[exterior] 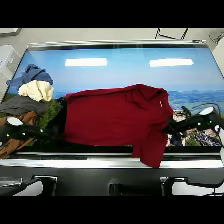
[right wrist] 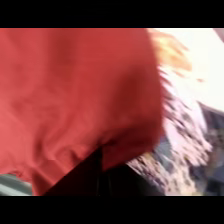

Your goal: Fold the clothes and pants, and hang the long-sleeved shirts on hangers.

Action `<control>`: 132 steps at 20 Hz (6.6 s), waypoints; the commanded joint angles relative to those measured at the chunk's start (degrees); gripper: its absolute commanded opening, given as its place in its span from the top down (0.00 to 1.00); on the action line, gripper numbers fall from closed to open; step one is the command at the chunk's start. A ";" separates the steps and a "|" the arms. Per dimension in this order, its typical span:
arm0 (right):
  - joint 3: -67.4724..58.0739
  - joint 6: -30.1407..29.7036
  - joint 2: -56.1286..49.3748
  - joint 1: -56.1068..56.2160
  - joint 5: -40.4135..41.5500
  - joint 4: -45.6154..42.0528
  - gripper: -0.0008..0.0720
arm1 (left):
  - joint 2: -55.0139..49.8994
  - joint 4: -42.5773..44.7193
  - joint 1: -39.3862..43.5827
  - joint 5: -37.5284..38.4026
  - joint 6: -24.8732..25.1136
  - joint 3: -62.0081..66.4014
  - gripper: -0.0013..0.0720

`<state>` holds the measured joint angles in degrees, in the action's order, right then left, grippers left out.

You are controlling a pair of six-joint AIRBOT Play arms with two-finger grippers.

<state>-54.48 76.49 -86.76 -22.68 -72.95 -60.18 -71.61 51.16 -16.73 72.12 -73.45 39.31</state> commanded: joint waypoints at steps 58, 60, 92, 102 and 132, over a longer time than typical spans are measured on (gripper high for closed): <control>-44.65 19.08 -14.95 10.75 -22.69 -9.97 0.95 | -28.09 7.87 3.72 19.28 -5.18 51.21 0.95; -38.99 19.10 -14.91 11.87 -26.97 -13.22 0.95 | -28.06 10.64 3.89 23.02 -4.94 45.83 0.95; -2.40 14.53 11.30 -0.70 -18.43 -22.38 0.22 | -4.39 11.19 -7.48 9.97 8.98 -5.46 0.38; 4.13 14.45 13.49 -0.70 -16.72 -20.98 0.22 | -4.44 4.72 -7.48 4.90 9.03 -10.45 0.95; -37.20 14.82 -16.04 9.29 -7.96 -0.55 0.95 | -27.19 4.31 4.72 7.93 -5.31 44.87 0.95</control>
<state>-80.20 88.97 -93.21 -14.68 -81.73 -62.22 -90.50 55.42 -13.98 77.82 -75.31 72.60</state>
